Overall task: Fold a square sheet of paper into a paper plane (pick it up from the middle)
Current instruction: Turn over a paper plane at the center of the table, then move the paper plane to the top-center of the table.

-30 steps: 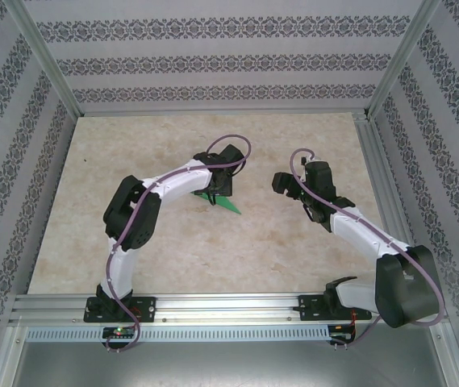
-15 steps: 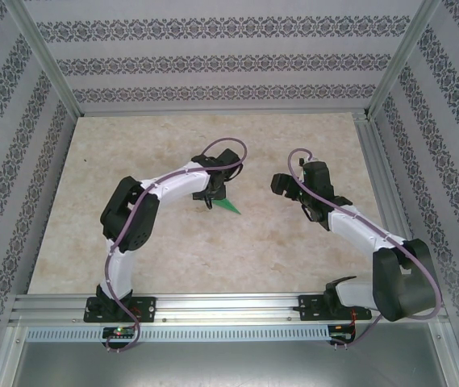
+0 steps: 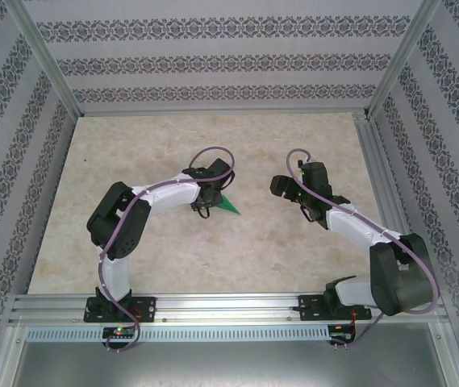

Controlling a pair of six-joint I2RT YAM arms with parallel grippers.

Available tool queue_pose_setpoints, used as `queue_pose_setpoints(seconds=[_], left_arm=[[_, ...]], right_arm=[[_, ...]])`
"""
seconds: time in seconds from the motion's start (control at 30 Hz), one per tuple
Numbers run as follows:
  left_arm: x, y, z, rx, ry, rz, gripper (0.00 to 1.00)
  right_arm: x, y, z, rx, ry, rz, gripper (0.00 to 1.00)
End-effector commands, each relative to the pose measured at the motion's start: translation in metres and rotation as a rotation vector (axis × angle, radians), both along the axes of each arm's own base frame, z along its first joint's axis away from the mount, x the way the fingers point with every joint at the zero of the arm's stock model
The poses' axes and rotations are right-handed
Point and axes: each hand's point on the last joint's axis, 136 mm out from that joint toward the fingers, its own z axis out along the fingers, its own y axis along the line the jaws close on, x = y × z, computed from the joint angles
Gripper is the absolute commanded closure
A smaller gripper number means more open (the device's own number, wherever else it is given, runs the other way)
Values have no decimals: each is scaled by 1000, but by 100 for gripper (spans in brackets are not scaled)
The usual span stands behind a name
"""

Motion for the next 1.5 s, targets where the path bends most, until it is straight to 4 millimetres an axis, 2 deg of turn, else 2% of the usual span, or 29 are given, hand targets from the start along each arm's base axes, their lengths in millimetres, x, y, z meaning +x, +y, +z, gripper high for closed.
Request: queue_pose_setpoints(seconds=[0.0, 0.17, 0.37, 0.57, 0.63, 0.73, 0.9, 1.1, 1.2, 1.27, 1.47], left_arm=[[14, -5, 21, -79, -88, 42, 86], [18, -13, 32, -115, -118, -35, 98], [26, -21, 53, -184, -183, -143, 100], [35, -47, 91, -318, -293, -353, 100], [34, -62, 103, -396, -323, -455, 100], [34, -77, 112, -478, -348, -540, 100], [38, -95, 94, -561, -279, -585, 100], [42, -105, 59, -596, -174, -583, 100], [45, -104, 47, -625, -145, -572, 100], [45, -102, 41, -634, -128, -562, 100], [45, -94, 25, -655, -94, -543, 100]], right_arm=[[6, 2, 6, 22, -22, 0, 12], [6, 4, 9, 33, -42, 14, 6], [4, 5, 16, 46, -77, 25, 2], [2, 5, 26, 51, -110, 30, 2], [1, 4, 33, 51, -130, 29, 2], [0, 3, 44, 45, -165, 32, 2], [-1, 8, 54, 35, -171, 53, 2], [-15, 32, 42, 60, -72, 105, 7], [-27, 55, 29, 87, 16, 164, 16], [-34, 72, 18, 112, 76, 212, 26], [-41, 107, -4, 103, 176, 281, 48]])
